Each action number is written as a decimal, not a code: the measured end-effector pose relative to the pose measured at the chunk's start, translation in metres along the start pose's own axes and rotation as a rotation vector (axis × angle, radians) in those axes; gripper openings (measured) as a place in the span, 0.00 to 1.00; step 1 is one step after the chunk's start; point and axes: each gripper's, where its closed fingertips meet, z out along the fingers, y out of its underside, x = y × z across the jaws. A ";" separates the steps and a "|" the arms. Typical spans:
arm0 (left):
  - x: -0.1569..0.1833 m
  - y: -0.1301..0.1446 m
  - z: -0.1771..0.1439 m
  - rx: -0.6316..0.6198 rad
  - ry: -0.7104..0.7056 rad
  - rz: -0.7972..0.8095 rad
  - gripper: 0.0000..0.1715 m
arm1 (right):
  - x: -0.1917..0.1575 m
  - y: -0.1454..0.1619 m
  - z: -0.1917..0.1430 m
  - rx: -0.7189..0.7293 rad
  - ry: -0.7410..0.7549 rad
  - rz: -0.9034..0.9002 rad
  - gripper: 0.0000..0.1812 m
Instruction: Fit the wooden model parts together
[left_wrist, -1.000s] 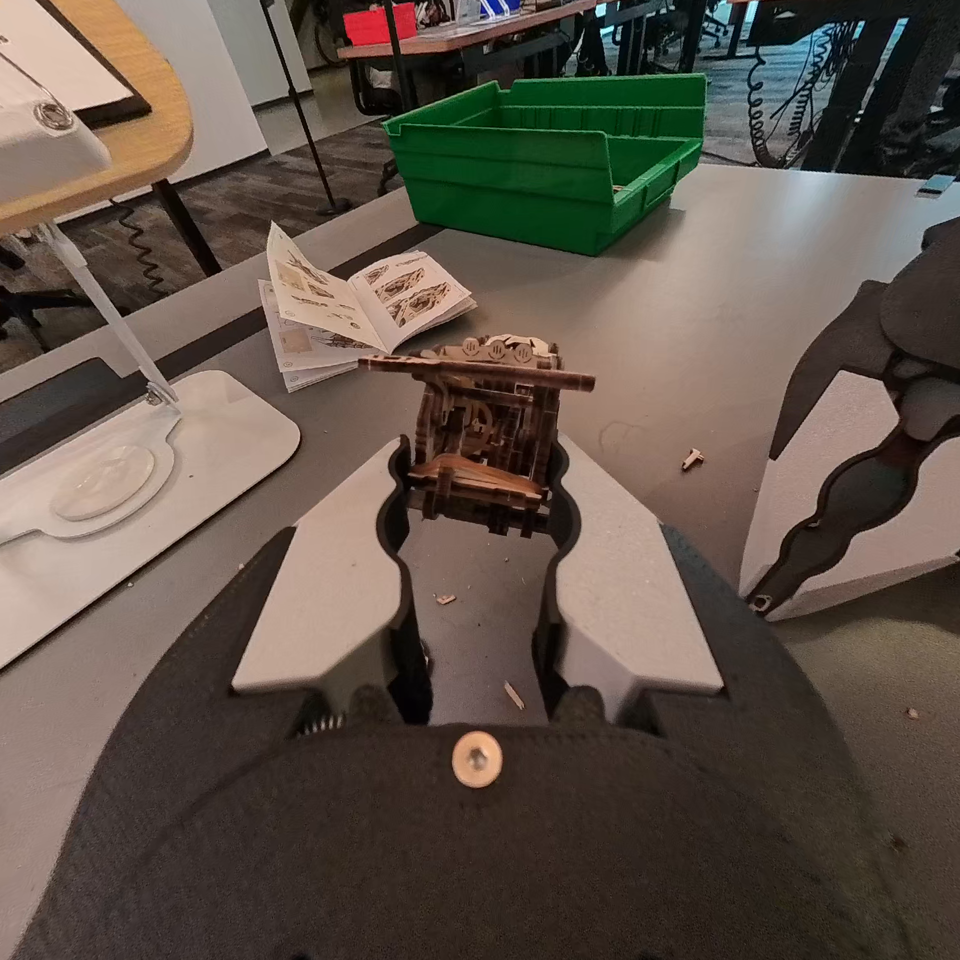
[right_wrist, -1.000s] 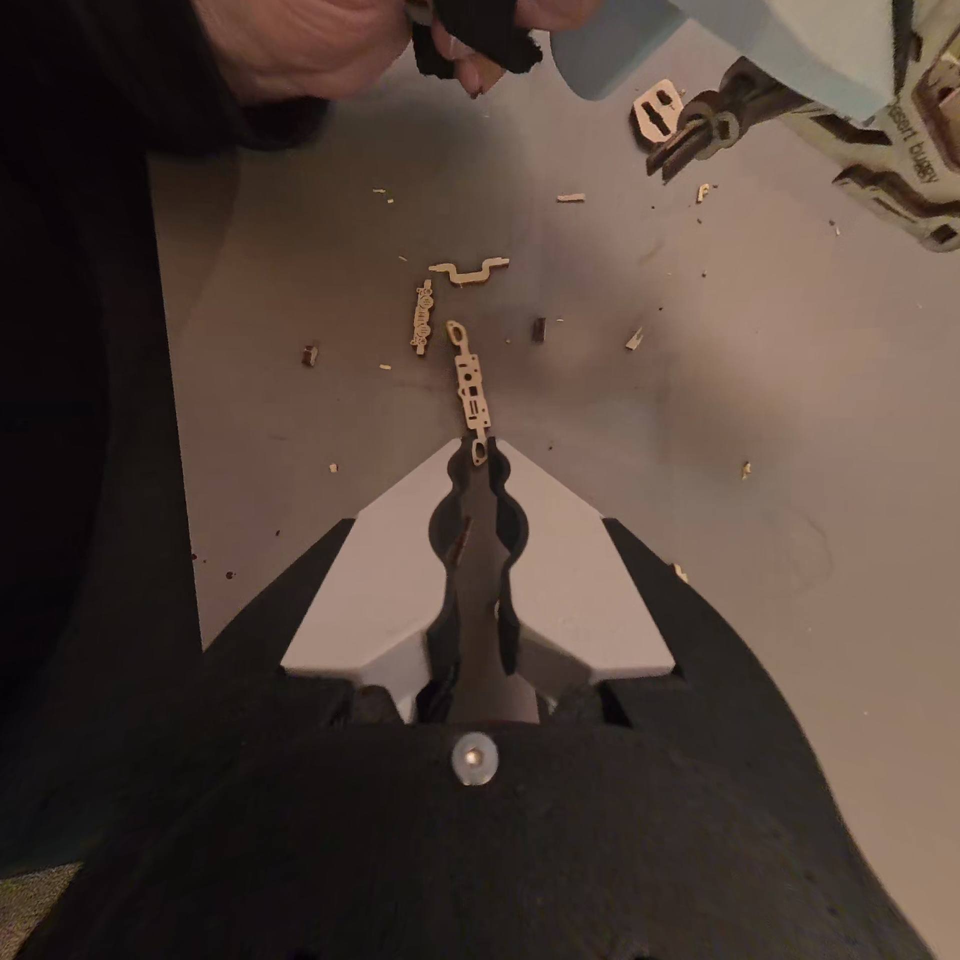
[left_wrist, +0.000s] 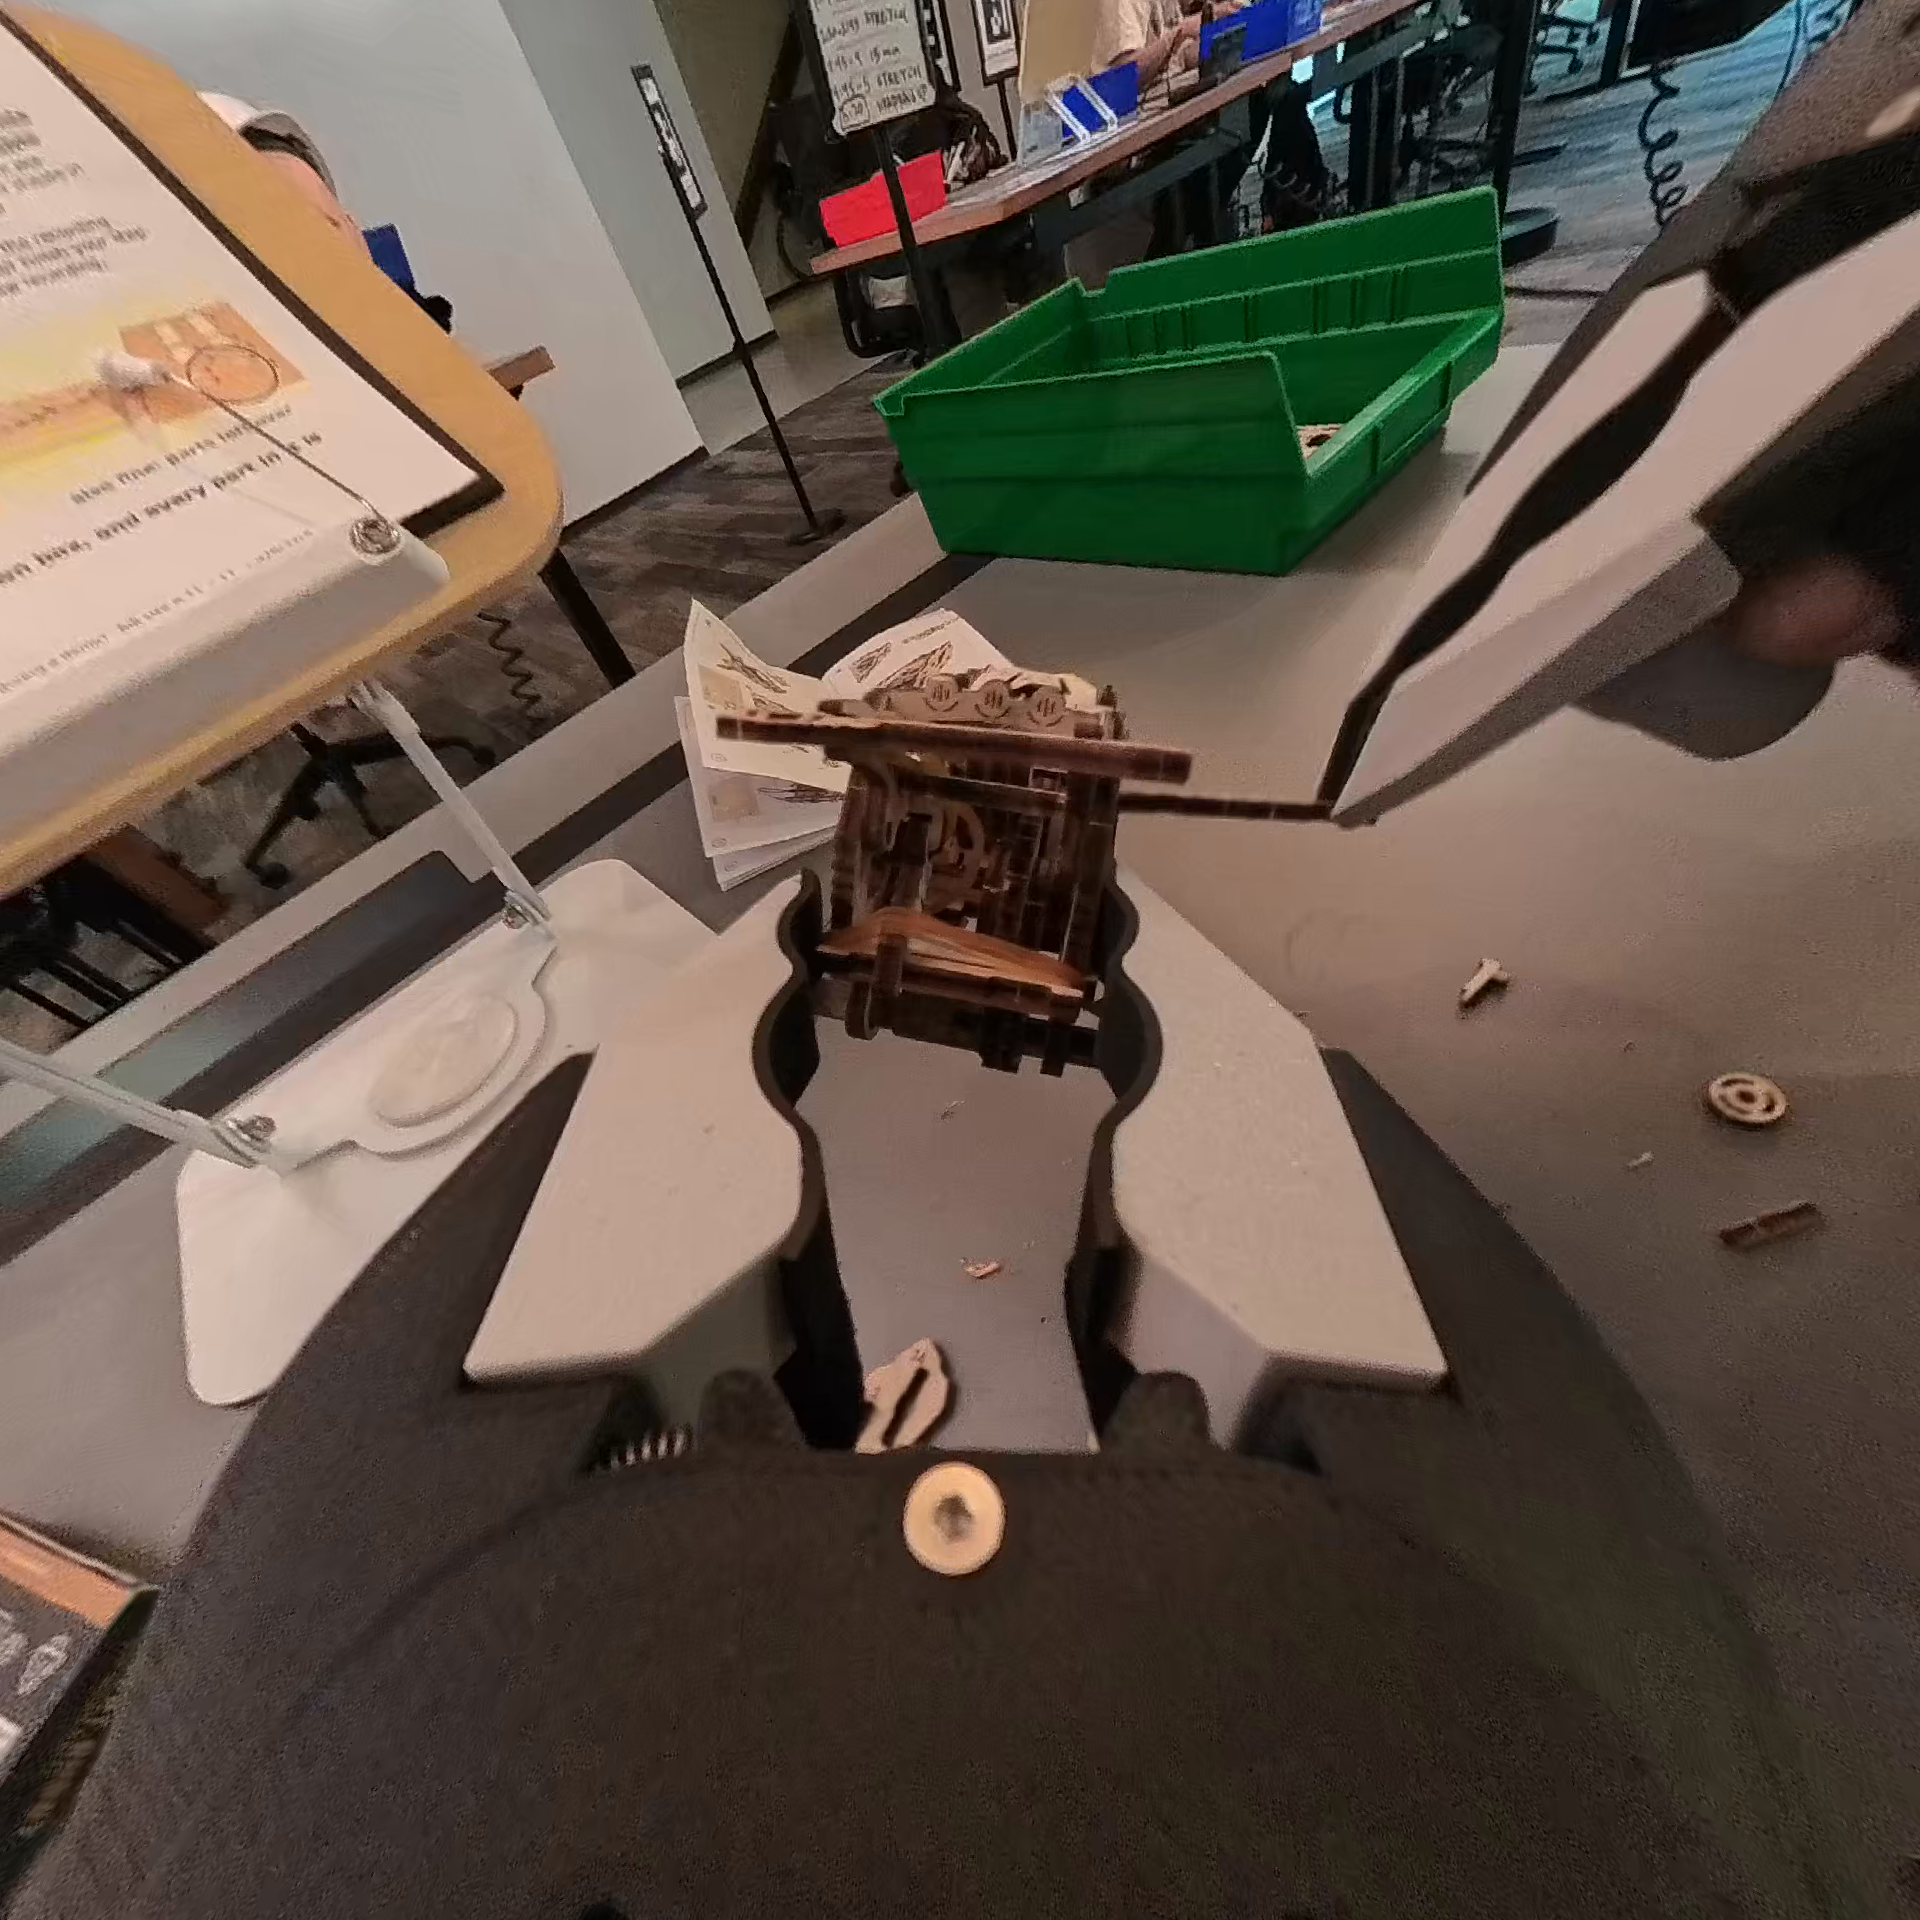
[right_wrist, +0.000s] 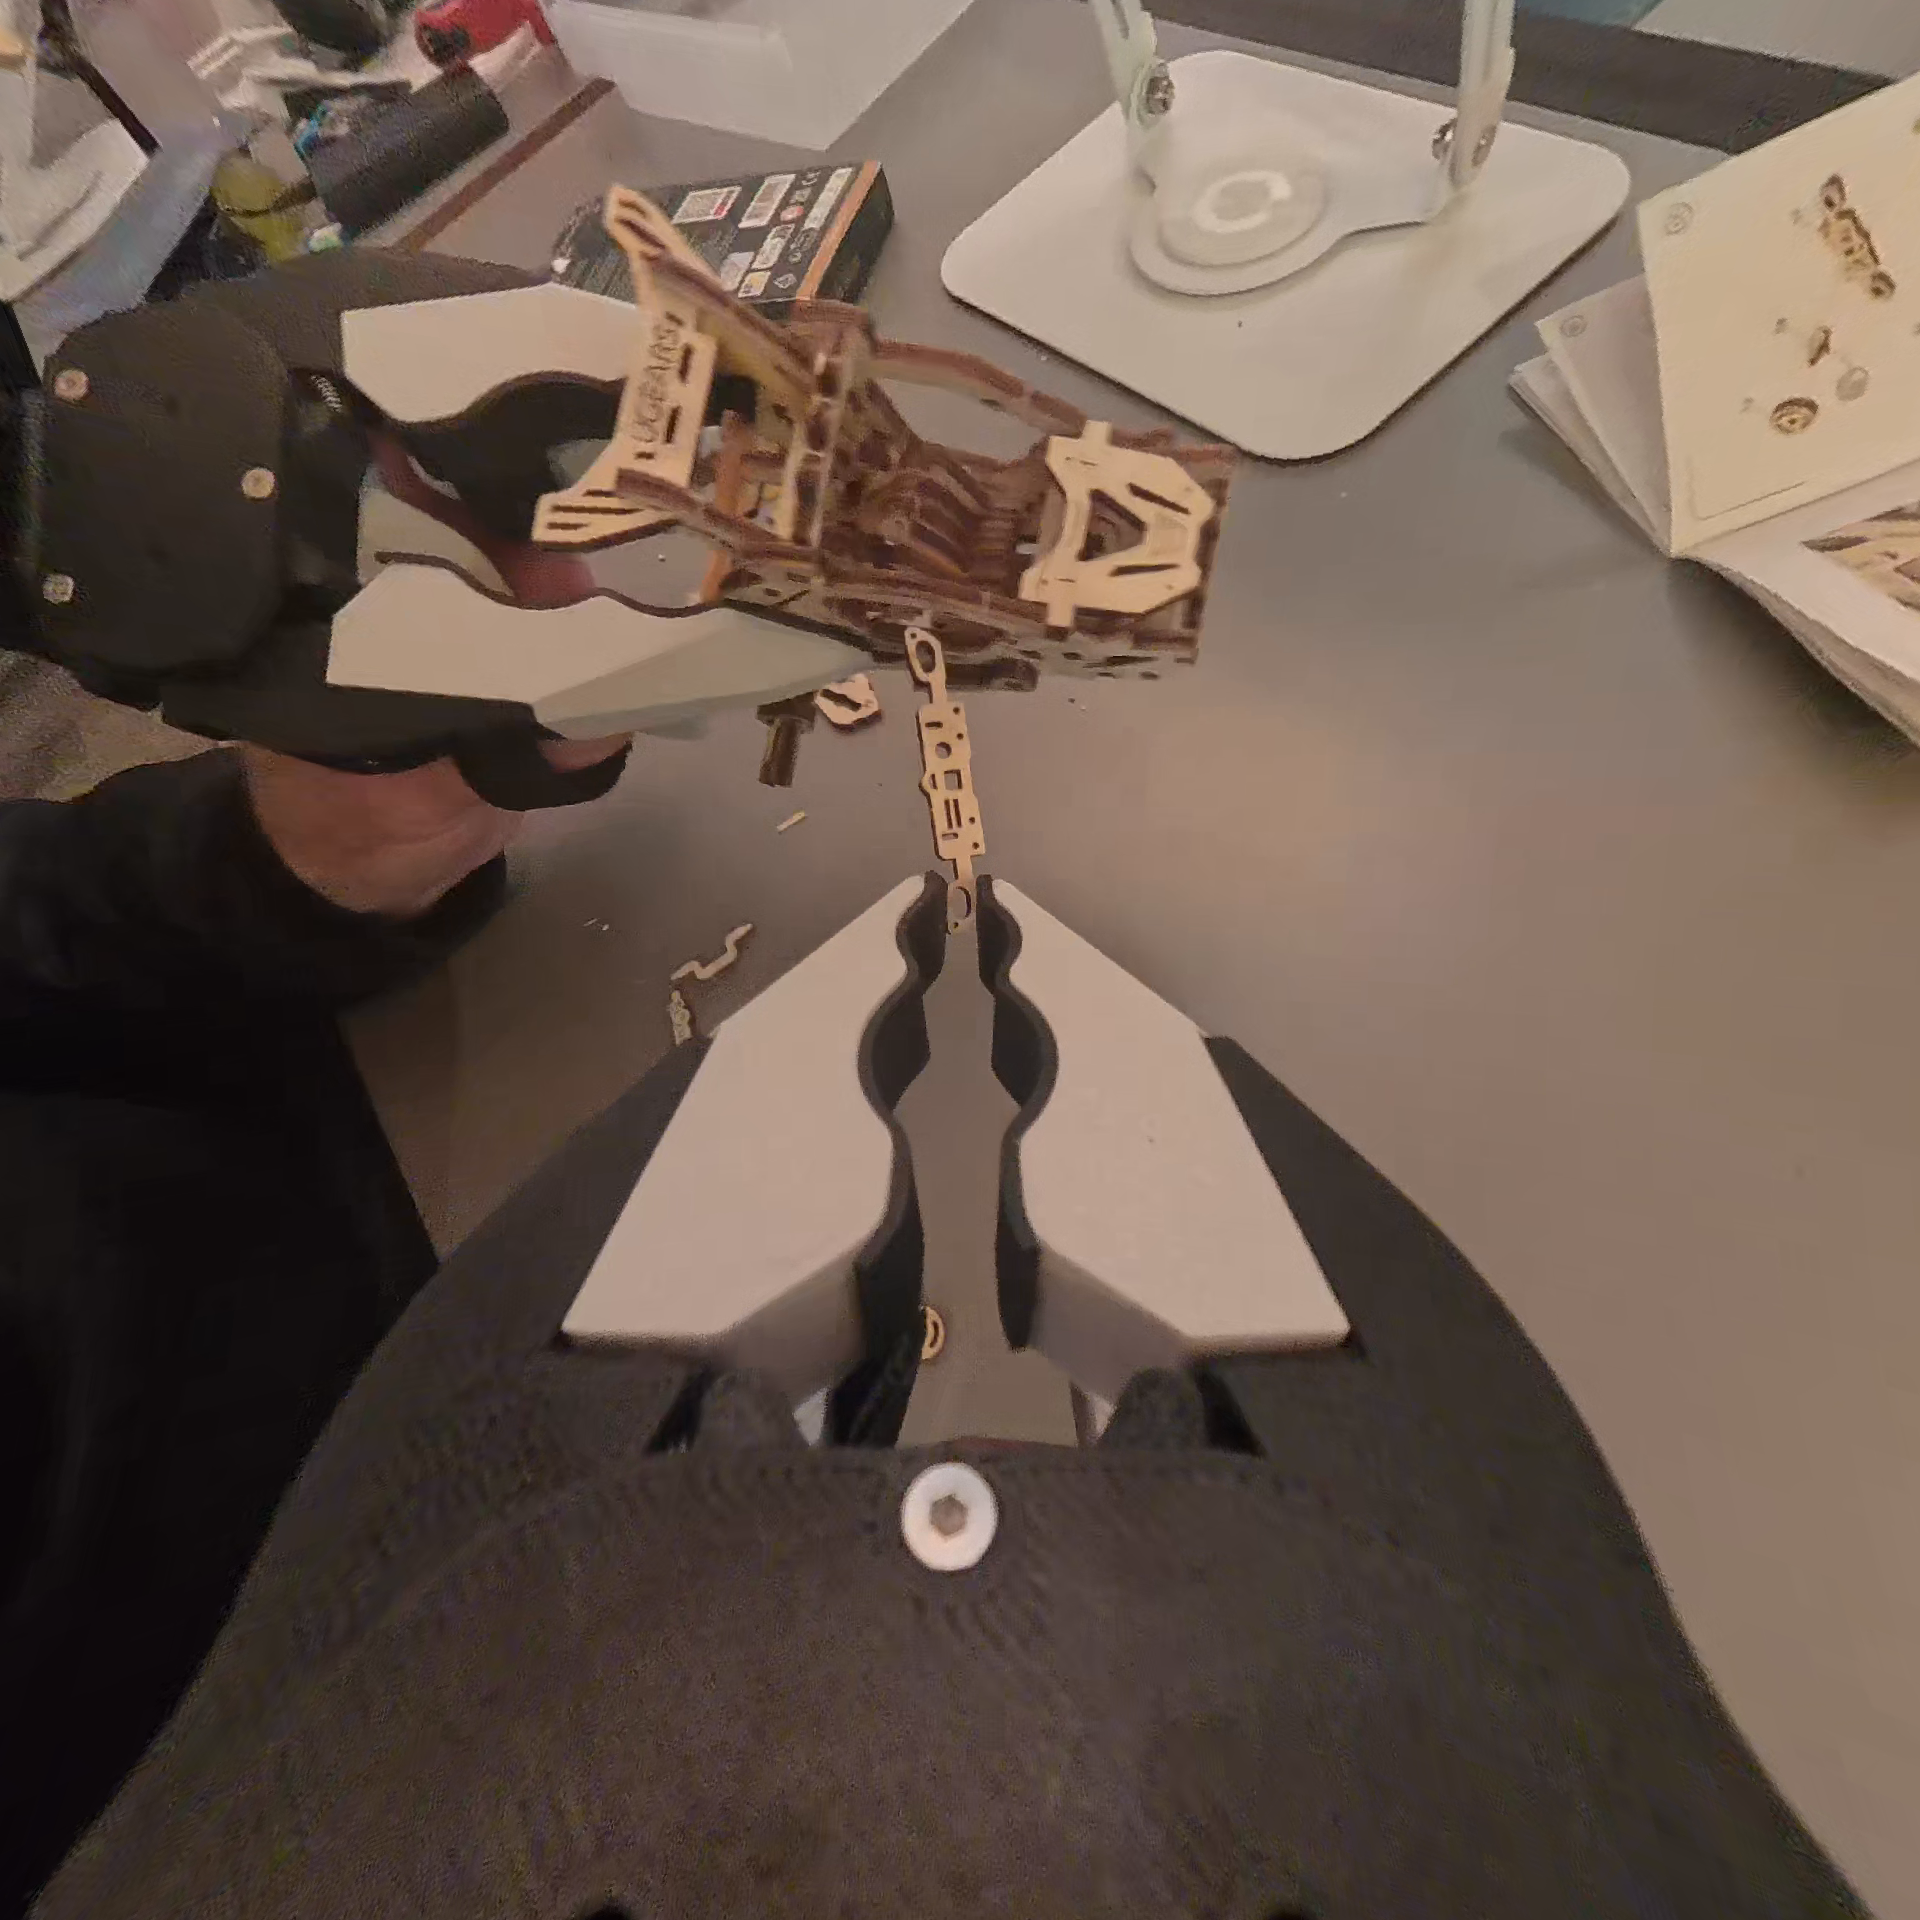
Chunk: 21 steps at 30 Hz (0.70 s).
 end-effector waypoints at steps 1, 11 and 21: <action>0.000 0.000 0.001 -0.003 0.008 -0.029 0.28 | -0.003 -0.001 0.001 0.000 -0.002 -0.002 0.02; -0.005 -0.004 0.002 0.008 -0.031 0.002 0.29 | 0.002 -0.018 0.002 0.078 -0.055 0.175 0.02; -0.004 -0.007 0.007 0.008 -0.023 -0.054 0.28 | 0.007 -0.030 0.003 0.094 0.118 0.033 0.02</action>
